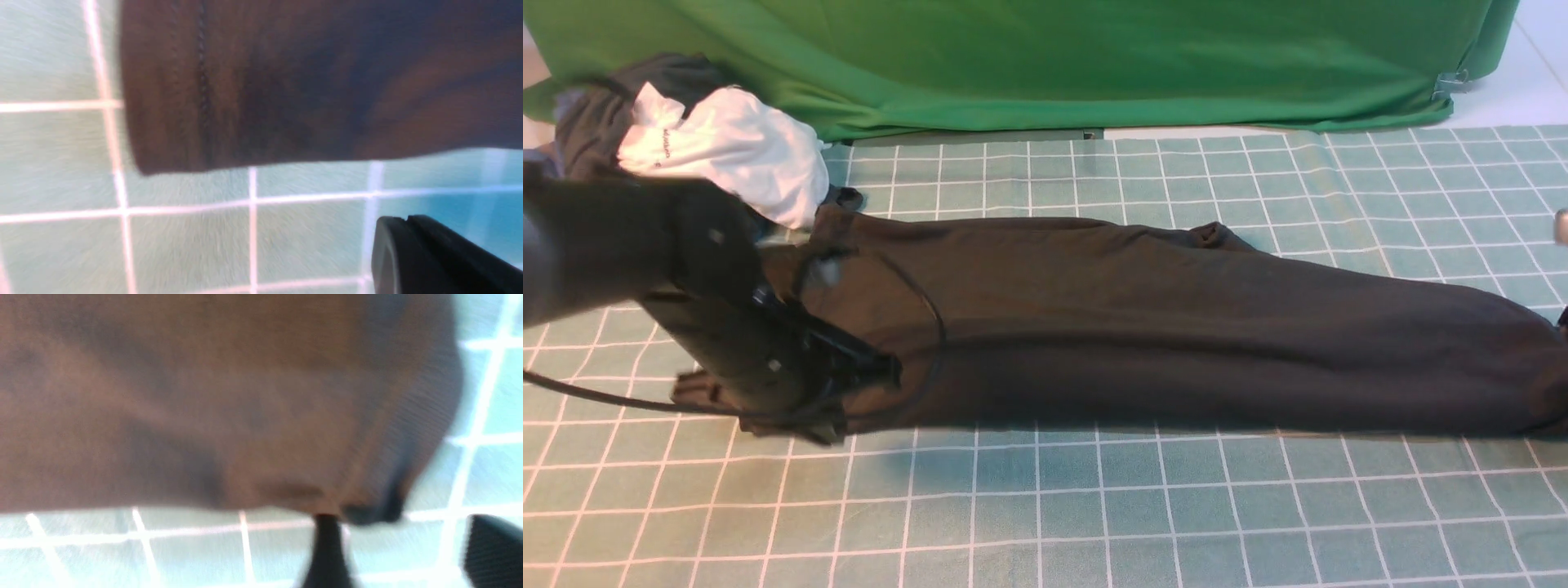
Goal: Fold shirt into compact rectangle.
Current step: 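Pull the folded dark garment lengthwise by its ends to straighten it flat on the table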
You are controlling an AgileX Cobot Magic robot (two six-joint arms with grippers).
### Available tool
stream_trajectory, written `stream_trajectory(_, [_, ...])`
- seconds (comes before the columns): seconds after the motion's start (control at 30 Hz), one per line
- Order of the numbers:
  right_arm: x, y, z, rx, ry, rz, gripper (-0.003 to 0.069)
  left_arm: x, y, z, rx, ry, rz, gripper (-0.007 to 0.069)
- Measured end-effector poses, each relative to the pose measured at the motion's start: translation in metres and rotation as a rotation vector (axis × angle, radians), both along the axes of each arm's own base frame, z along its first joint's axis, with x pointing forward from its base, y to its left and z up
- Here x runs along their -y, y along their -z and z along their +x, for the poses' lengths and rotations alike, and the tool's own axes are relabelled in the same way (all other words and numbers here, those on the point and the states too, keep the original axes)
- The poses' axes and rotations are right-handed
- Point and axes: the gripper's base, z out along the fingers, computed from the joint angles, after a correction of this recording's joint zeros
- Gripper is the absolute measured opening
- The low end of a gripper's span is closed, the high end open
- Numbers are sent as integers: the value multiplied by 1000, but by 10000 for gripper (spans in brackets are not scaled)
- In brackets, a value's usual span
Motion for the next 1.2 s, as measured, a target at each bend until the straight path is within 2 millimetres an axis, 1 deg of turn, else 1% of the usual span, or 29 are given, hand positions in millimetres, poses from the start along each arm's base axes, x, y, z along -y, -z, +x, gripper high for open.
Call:
stream_trajectory(0.03, [1,-7,3,12,9,-4,530,-1,-9,-3,25,0,-5,11])
stream_trajectory(0.07, [1,-8,3,13,11,-4,543,-1,-12,-4,36,0,-8,11])
stream_trajectory(0.1, [0,-15,5,40,13,-7,574,-1,-20,-7,59,0,-15,11])
stream_trajectory(0.17, [-1,-22,9,89,6,-16,599,-2,-28,-11,79,1,-19,11])
stream_trajectory(0.27, [-2,-22,13,120,14,-13,605,-2,-32,-14,82,2,-22,11])
stream_trajectory(0.37, [-2,-10,20,127,26,5,605,-2,-35,-15,89,3,-23,11])
stream_trajectory(0.57, [-2,29,29,53,48,30,604,-2,-35,-16,80,4,-22,11])
stream_trajectory(0.63, [-2,39,31,32,50,36,588,-2,-35,-16,80,6,-22,11])
stream_trajectory(0.77, [-1,47,33,31,41,41,511,-2,-35,-17,74,9,-21,11])
stream_trajectory(0.9, [-2,48,34,36,28,49,338,-2,-35,-17,69,9,-22,11])
stream_trajectory(1.0, [-2,48,34,36,-1,52,190,-2,-35,-18,60,13,-20,11])
stream_trajectory(1.03, [-2,48,34,37,-12,55,118,-2,-35,-19,55,15,-19,11])
stream_trajectory(1.07, [-2,48,34,38,-17,57,74,-3,-35,-19,51,20,-18,11])
stream_trajectory(1.1, [-2,48,34,37,-23,58,53,-3,-36,-20,52,25,-17,11])
stream_trajectory(1.2, [0,47,34,38,-22,58,46,-4,-45,-25,79,37,-13,11])
